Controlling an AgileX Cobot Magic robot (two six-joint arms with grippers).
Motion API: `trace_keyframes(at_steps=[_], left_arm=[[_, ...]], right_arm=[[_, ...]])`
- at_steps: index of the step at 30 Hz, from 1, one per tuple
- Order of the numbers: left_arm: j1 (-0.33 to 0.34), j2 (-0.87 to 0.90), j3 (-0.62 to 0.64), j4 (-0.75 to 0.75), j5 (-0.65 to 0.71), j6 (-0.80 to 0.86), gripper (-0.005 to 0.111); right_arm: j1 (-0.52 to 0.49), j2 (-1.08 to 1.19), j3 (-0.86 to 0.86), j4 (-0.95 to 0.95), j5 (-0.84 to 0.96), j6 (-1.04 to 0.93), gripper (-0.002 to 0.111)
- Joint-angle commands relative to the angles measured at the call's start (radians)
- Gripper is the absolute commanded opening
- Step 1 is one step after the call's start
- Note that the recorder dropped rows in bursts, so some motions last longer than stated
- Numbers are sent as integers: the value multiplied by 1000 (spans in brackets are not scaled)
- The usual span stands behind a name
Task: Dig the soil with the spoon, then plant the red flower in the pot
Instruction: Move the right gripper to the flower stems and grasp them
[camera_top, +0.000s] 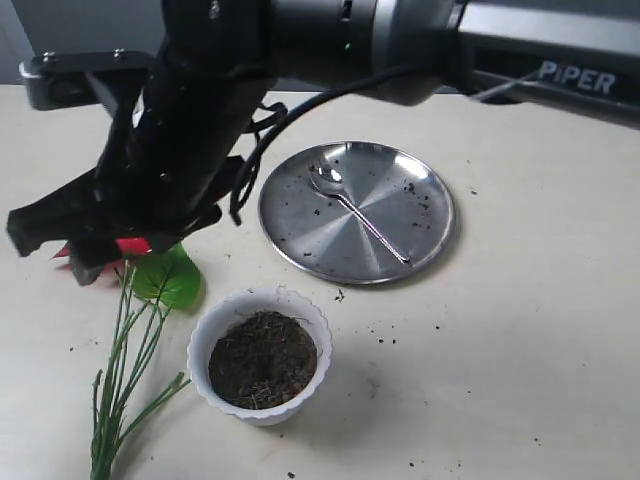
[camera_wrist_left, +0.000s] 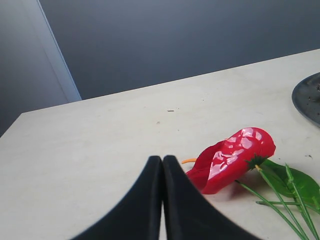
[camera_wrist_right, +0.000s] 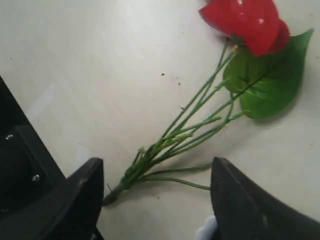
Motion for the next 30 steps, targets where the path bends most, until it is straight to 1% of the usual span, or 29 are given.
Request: trace_keyframes(at_steps=[1, 5, 10, 17, 22, 30], left_arm=[[-2, -4, 2, -8, -8, -5, 0], [-2, -4, 2, -8, -8, -5, 0], [-2, -4, 2, -8, -8, -5, 0], [-2, -4, 2, -8, -8, -5, 0], [-2, -4, 2, -8, -8, -5, 0], [-2, -4, 2, -8, -8, -5, 0]], right_arm=[[70, 39, -4, -52, -118, 125, 60], [108, 91, -4, -147, -217, 271, 60], [106, 161, -4, -170, -210, 367, 60], [106, 220, -4, -167, -218, 391, 60], [106, 244, -4, -229, -212, 457, 60], [106, 289, -4, -238, -216, 481, 60]])
